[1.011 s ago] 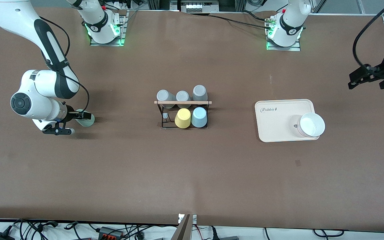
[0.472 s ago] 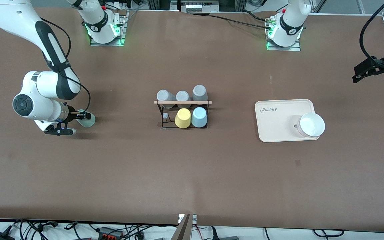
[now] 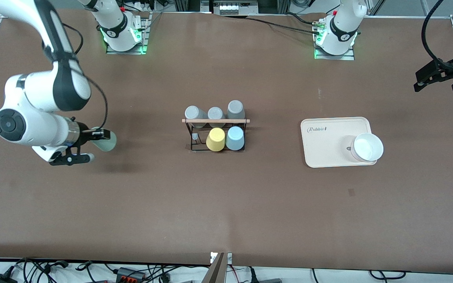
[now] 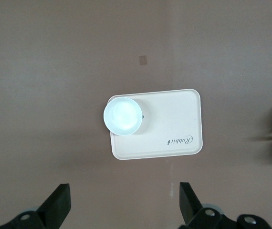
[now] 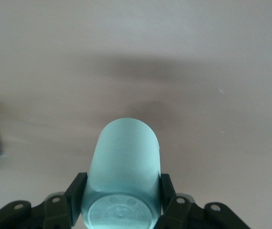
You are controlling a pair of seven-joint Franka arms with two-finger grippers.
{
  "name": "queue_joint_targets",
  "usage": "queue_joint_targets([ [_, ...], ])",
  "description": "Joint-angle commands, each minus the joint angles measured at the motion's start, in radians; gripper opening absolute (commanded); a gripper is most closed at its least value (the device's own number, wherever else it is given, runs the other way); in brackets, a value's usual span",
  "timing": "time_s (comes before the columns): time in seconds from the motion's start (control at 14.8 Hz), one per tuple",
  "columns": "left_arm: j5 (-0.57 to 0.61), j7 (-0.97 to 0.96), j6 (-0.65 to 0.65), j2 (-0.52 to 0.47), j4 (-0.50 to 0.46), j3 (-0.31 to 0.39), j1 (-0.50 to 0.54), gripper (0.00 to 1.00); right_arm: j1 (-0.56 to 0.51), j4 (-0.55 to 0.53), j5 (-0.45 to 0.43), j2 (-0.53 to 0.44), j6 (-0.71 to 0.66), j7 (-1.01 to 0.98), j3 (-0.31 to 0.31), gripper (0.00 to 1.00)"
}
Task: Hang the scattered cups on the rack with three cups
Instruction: 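Carry the pale teal cup to the rack with the right gripper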
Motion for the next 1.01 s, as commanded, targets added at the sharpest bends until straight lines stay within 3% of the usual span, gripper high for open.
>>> queue_joint_targets([
  [0.0, -0.021, -0.005, 0.002, 0.023, 0.015, 0.002, 0.001, 1.0, 0.09, 0.098, 0.044, 0.026, -0.036, 0.107, -0.001, 0.26],
  [0.61, -0.021, -0.003, -0.024, 0.04, 0.017, 0.005, 0.006, 1.0, 0.338, 0.275, 0.062, 0.127, -0.01, 0.584, -0.001, 0.26],
  [0.94, -0.018, 0.007, -0.027, 0.038, 0.018, 0.011, 0.006, 1.0, 0.404, 0.283, 0.062, 0.175, 0.093, 0.713, -0.001, 0.26],
])
